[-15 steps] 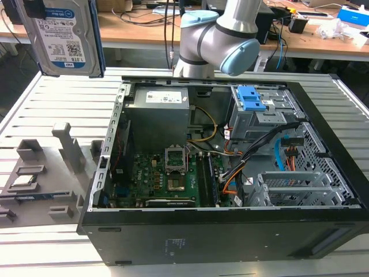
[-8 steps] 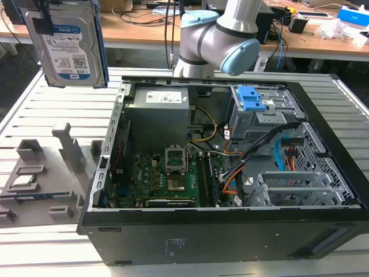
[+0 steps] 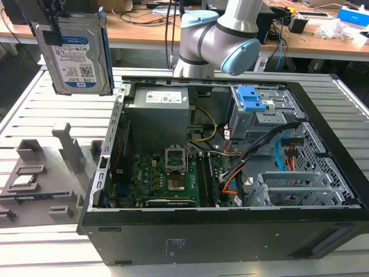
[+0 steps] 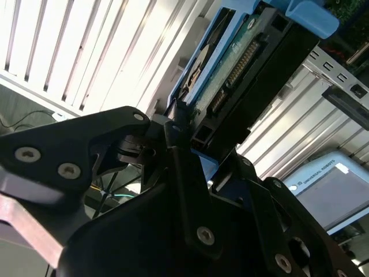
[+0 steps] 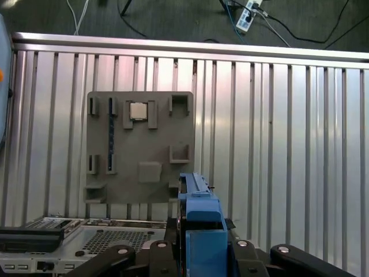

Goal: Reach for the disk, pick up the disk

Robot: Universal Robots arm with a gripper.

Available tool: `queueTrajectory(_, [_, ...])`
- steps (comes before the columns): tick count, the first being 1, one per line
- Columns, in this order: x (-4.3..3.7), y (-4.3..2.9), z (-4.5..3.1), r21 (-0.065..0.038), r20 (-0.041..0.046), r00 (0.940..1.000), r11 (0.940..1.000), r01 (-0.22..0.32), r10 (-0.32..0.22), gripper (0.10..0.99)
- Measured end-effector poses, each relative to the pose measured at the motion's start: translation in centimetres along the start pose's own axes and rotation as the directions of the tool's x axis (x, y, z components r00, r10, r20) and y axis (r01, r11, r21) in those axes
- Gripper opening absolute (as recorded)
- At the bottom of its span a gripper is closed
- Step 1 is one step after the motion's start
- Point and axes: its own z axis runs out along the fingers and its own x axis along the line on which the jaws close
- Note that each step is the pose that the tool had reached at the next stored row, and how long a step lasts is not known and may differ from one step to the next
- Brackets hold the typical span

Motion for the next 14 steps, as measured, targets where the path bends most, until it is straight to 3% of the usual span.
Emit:
queueTrajectory(13, [0.16,-4.23,-0.26,0.000,-0.0002,1.0000,1.0000,0.000,0.000,0.365])
queueTrajectory(14, [0.19,-4.84,-0.31,0.000,-0.0003,1.0000,1.0000,0.000,0.000,0.365])
